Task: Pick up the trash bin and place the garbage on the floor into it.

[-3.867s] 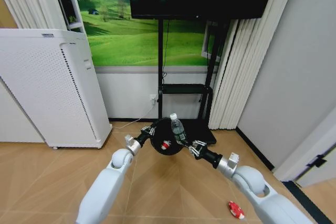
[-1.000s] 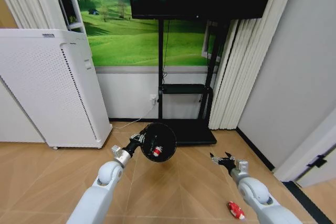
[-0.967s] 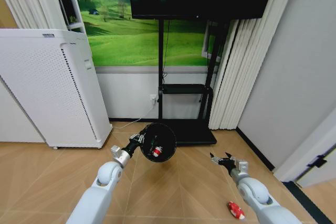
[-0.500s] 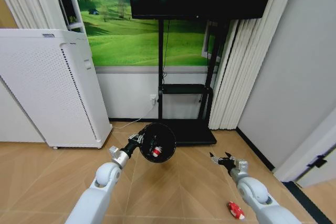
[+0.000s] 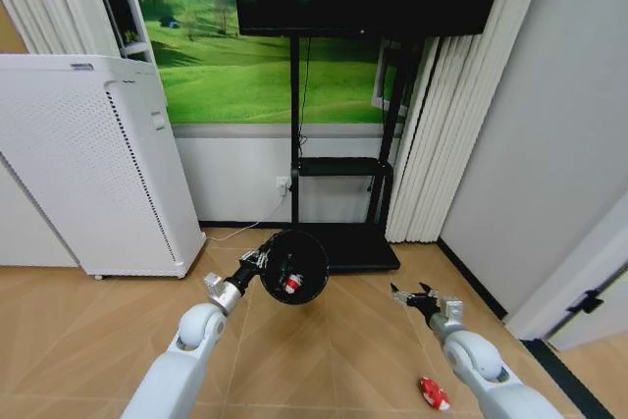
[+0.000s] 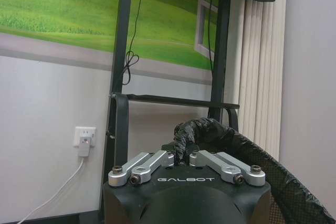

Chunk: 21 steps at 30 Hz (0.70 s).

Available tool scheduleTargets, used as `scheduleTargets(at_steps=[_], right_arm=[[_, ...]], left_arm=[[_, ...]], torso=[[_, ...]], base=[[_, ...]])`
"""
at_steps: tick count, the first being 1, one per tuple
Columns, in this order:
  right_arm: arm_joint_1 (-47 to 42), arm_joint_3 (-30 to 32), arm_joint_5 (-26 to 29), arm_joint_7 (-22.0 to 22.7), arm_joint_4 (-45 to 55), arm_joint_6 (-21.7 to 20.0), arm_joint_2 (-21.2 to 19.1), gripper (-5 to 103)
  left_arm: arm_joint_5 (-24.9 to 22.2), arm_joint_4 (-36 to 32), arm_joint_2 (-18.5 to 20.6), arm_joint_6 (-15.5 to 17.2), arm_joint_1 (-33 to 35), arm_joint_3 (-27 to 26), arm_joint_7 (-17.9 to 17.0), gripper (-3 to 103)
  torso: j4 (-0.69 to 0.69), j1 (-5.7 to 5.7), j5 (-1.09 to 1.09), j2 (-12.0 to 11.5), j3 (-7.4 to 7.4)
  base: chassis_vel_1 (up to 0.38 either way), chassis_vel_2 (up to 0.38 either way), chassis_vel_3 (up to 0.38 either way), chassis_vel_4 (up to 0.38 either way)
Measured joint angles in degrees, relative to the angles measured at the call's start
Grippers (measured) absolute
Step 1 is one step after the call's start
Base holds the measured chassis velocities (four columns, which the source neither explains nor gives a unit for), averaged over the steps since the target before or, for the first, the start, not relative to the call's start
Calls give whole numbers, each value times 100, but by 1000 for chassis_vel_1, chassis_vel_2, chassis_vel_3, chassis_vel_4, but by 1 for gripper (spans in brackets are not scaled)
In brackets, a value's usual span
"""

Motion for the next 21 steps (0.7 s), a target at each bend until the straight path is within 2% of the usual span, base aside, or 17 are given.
scheduleTargets(at_steps=[2,4,8,10,11,13,14,15,16,19,21], right_arm=[[-34,-5,23,7,-76,-124,-9,100],[-89,-10,65,145,-269,-474,-15,100],[-191,-8,229,324,-287,-802,-61,100],[-382,38,493,467,-191,-1220,-160,100],[-382,38,493,467,-191,-1220,-160,100],[-534,98,750,581,-56,-1575,-239,100],[-534,98,750,581,-56,-1575,-239,100],[-603,137,1103,715,65,-1903,-290,100],[-635,149,1269,797,133,-2053,-315,100],[-697,145,1561,949,243,-2300,-342,100],[-750,101,1813,1258,298,-2479,-306,100]], left_arm=[[0,-60,-15,22,59,-5,-98,8],[50,-177,-78,42,228,-30,-271,8],[99,-282,-107,53,353,-53,-340,8],[121,-400,-112,58,445,-79,-371,8],[121,-400,-112,58,445,-79,-371,8],[51,-486,-106,21,447,-119,-294,8],[51,-486,-106,21,447,-119,-294,8],[20,-527,-83,9,433,-143,-201,8],[9,-553,-72,14,424,-163,-189,8],[22,-579,-80,30,419,-216,-203,8],[91,-577,-148,33,441,-254,-231,8]], torso=[[0,0,0,0,0],[0,0,0,0,0],[2,0,0,0,0],[1,0,0,0,0],[1,0,0,0,0],[-1,0,-1,0,0],[-1,0,-1,0,0],[-1,0,-1,0,0],[-1,0,-2,0,0],[1,0,-1,0,0],[1,0,-1,0,0]], base=[[0,0,0,0],[0,0,0,0],[0,0,0,0],[0,0,0,0],[0,0,0,0],[0,0,0,0],[0,0,0,0],[0,0,0,0],[0,0,0,0],[0,0,0,0],[0,0,0,0]])
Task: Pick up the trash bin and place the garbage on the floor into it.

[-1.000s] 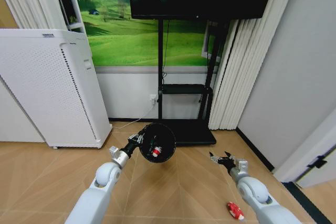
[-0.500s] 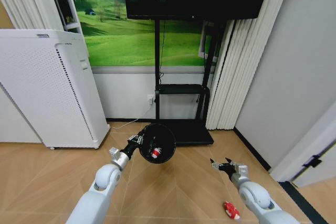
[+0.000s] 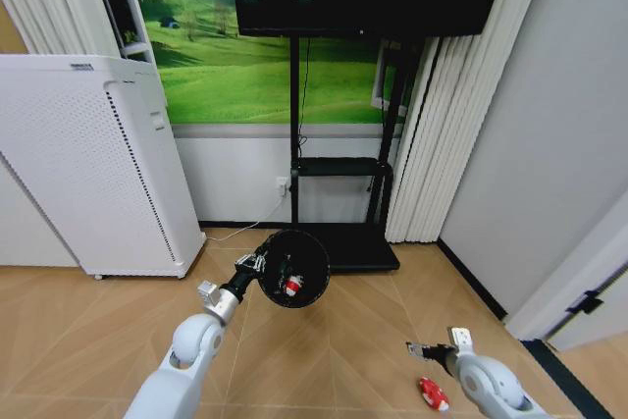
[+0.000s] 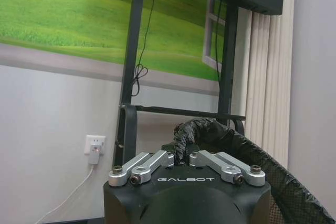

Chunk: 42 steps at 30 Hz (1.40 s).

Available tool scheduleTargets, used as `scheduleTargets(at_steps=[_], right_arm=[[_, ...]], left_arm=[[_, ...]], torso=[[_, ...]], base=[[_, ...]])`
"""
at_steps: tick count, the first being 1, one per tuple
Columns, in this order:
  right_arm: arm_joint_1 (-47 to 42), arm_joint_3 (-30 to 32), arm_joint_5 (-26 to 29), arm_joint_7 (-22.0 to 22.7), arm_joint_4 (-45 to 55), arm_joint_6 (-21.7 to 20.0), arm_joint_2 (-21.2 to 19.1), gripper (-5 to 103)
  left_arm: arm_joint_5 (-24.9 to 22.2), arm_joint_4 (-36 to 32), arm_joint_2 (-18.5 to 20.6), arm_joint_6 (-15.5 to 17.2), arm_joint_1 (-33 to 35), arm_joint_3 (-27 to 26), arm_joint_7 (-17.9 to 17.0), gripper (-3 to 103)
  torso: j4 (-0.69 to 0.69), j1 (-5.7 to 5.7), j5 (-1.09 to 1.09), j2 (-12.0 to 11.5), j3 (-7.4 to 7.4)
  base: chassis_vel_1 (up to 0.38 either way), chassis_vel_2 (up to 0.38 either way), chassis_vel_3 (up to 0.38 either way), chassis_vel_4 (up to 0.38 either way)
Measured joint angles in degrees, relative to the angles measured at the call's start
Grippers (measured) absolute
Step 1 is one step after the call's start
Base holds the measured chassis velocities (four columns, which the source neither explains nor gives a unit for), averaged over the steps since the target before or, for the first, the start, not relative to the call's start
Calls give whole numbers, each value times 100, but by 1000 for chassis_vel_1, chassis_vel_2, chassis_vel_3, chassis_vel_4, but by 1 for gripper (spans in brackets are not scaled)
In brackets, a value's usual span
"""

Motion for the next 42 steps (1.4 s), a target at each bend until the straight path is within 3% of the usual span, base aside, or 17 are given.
scheduleTargets(at_steps=[11,28,42], right_arm=[[-116,-131,119,431,-97,-58,190,100],[76,-443,23,667,-663,-24,525,100],[422,-821,129,755,-1172,-10,626,100]], left_arm=[[86,-133,-154,-30,190,-192,75,8],[131,-358,-90,-18,450,-374,121,8],[300,-358,-295,-86,609,-455,253,8]], torso=[[-1,0,0,0,0],[-1,0,0,-1,0],[-1,0,0,-1,0]], base=[[0,0,0,0],[0,0,0,0],[0,0,0,0]])
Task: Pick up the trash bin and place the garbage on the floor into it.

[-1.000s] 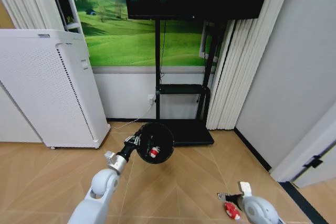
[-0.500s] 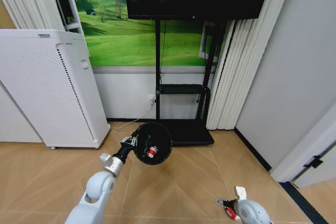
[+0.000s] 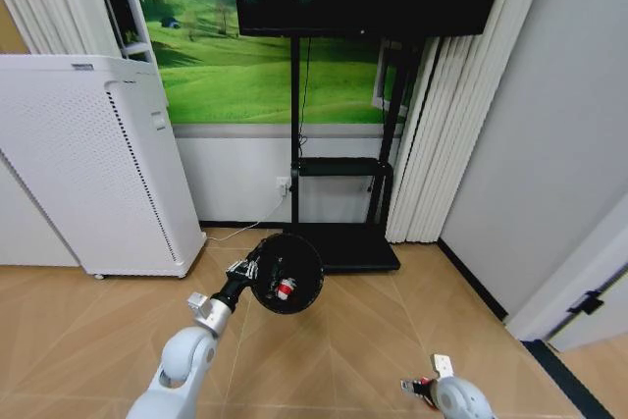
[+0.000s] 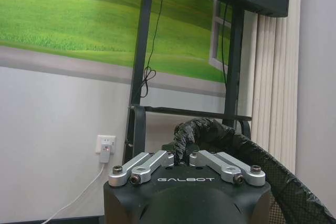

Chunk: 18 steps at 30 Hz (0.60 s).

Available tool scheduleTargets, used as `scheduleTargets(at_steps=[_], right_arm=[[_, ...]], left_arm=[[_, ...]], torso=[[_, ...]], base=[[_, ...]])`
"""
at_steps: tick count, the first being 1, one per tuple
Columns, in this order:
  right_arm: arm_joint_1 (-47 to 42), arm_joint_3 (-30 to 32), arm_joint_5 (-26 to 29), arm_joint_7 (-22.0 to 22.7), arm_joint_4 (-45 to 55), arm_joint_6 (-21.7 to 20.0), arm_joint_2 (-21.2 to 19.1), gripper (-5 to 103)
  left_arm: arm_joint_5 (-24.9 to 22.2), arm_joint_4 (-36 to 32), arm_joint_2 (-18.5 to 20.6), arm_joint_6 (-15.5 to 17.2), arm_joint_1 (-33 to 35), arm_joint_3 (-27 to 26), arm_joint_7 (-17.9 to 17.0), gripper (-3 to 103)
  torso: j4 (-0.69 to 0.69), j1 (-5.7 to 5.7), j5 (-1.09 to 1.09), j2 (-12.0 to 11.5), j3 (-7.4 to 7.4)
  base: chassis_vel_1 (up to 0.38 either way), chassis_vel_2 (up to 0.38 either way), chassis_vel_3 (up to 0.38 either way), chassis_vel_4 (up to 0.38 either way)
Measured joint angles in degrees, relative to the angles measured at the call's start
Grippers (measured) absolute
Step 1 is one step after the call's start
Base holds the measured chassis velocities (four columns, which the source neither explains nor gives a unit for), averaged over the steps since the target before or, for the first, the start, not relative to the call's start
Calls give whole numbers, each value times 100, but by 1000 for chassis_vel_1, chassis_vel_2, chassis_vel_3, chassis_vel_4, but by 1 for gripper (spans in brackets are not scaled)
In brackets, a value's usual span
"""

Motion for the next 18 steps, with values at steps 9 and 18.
scheduleTargets(at_steps=[9,18], right_arm=[[209,-106,-84,-35,-353,3,77,100],[325,-62,-175,-127,-613,73,141,100]], left_arm=[[-12,-50,37,-5,55,-60,33,8],[-45,-58,98,-5,71,-84,73,8]], torso=[[0,0,0,0,0],[0,0,0,0,0]], base=[[0,0,0,0],[0,0,0,0]])
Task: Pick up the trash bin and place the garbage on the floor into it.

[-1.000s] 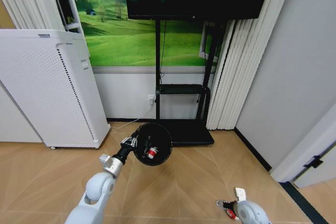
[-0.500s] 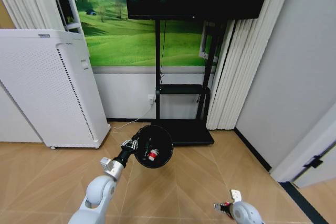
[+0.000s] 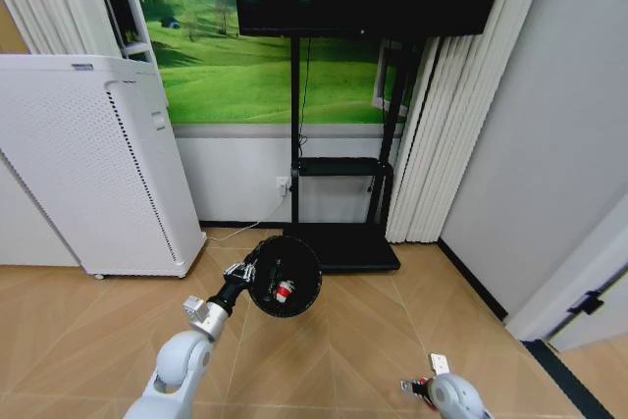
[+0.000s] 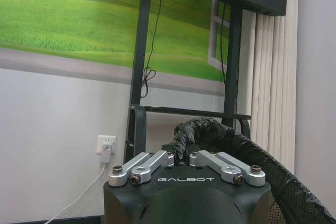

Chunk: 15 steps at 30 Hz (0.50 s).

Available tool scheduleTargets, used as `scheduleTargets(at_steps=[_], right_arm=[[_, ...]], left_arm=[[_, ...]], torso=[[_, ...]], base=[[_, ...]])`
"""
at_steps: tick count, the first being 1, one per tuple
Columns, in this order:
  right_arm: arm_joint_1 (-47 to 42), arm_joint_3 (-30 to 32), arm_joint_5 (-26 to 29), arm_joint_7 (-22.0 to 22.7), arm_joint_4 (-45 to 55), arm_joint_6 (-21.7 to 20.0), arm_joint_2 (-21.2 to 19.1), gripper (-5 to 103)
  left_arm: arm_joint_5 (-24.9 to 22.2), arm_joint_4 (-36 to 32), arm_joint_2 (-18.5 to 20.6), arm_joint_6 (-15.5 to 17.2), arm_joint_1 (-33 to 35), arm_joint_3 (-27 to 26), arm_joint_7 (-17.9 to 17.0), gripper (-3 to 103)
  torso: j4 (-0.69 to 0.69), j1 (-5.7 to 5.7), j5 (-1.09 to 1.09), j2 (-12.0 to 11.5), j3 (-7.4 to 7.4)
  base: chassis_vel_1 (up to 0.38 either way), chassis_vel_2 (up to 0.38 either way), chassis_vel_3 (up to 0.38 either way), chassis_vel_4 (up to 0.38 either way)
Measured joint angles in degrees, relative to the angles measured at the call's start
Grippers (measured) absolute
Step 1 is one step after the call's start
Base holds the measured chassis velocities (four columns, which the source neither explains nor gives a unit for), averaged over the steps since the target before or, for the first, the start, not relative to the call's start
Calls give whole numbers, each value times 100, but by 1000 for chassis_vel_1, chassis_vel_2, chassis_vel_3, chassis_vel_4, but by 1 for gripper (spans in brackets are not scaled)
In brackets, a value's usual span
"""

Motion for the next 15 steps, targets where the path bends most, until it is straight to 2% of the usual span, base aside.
scheduleTargets(at_steps=[15], right_arm=[[33,98,-93,-16,-181,35,73,102]], left_arm=[[-87,-8,61,0,-46,-18,46,8]], torso=[[0,0,0,0,0]], base=[[0,0,0,0]])
